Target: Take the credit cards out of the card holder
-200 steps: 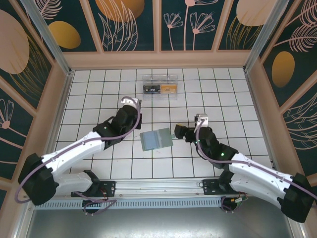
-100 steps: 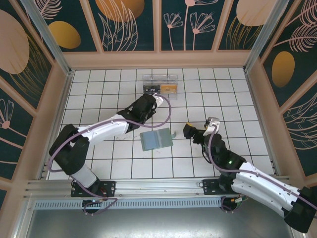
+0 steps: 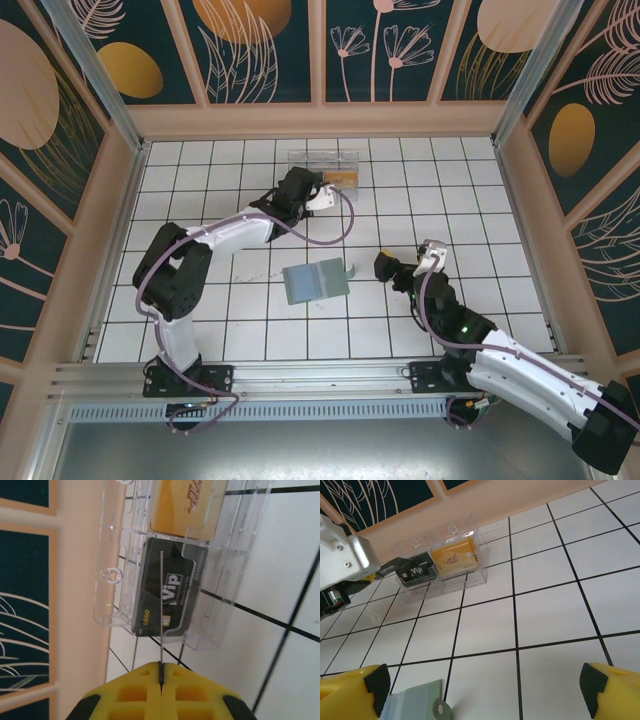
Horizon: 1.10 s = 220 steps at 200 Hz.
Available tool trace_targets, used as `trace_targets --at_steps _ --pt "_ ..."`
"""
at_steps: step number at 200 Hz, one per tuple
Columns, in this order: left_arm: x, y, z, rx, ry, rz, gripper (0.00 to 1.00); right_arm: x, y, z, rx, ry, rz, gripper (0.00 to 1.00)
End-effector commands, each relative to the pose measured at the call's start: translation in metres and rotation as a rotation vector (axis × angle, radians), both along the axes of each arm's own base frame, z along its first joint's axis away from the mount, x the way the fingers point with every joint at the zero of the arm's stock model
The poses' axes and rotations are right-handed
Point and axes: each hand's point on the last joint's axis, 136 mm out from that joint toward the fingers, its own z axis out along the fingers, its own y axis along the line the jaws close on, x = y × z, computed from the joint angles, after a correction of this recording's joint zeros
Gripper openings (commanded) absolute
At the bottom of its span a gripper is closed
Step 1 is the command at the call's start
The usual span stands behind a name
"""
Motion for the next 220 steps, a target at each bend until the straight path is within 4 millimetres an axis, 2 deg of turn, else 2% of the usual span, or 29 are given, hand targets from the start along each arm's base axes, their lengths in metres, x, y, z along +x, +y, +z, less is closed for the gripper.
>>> trace_targets --at_steps 1,59,171,220 --pt "0.019 -0.004 0.011 0.051 -0.07 -0.052 0.0 0.002 -0.002 0.0 0.017 -0.009 -0.01 0.99" --pt "0.029 0.0 -0.011 0.076 -0.03 -0.05 0.0 0.003 -0.002 -0.002 0.026 -0.004 -0.003 0.99" --pt "0.038 -0.011 -0.028 0.072 -0.001 -0.062 0.0 0.006 -0.005 -0.007 0.039 0.012 -0.009 0.99" --pt "0.041 -0.008 -0.04 0.084 0.012 -0.051 0.0 0.007 -0.006 -0.009 0.04 0.02 -0.011 0.99"
